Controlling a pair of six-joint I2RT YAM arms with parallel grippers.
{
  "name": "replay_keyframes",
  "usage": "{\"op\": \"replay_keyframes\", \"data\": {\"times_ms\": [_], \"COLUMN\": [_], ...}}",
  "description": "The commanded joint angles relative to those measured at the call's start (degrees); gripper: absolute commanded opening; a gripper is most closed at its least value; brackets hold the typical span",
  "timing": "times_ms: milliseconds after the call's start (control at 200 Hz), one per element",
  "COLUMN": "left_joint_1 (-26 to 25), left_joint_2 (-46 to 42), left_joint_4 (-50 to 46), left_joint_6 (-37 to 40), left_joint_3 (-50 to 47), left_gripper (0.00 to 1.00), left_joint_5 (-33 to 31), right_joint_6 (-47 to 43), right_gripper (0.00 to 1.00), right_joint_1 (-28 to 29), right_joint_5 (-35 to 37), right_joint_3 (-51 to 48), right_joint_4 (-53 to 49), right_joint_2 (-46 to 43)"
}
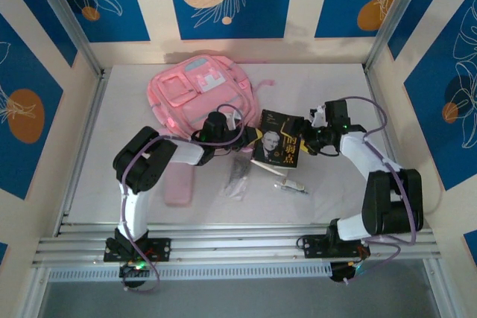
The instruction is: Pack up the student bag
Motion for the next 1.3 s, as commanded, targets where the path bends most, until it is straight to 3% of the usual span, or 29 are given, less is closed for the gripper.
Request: {"op": "replay_keyframes", "data": {"times_ms": [0,135,345,605,725,850,1150,1296], "left_joint_1": [-0.5,0.9,3.1,3.2,2.5,1.5,0.3,0.0], "left_joint_2": [-2.4,-5.2,-7.2,-11.4,-12.9,-14.2,-14.7,-15.9], "left_joint_4": [4.3,4.0,3.6,9.8,13.6,15.6,21.4,22.2], "left_joint_6": [-1.5,-2.2,-2.0,-3.5,-4.9,-5.3,-8.4,-9.0], "left_joint_3": [2.1,3.3,7.7,4.5,1.6,-0.4,-3.9,-5.4], "left_gripper": [0.0,0.0,0.0,0.0,0.0,0.0,0.0,0.0], "left_joint_5": [-1.6,-7.1,-12.9,-23.4,-27.2,-29.7,-32.6,-33.0], "right_joint_6": [3.7,11.7,27.3,46.3,50.1,54.6,56.1,55.7], "right_gripper": [0.99,0.99,0.99,0.99,1.0,1.0,1.0,0.92], "right_joint_1": [1.3,4.1,11.8,24.4,27.1,28.1,28.2,27.8], "right_joint_5": [4.1,5.6,2.6,16.7,21.2,24.3,26.2,27.4], "right_joint_3": [0.6,-2.1,-9.2,-15.5,-14.4,-15.6,-13.9,-13.3], "right_joint_4": [-5.1,-4.1,12.0,37.7,42.3,54.4,68.7,71.4], "right_joint_2": [-6.4,-13.2,-16.6,-14.1,-10.9,-5.9,2.9,5.6]}}
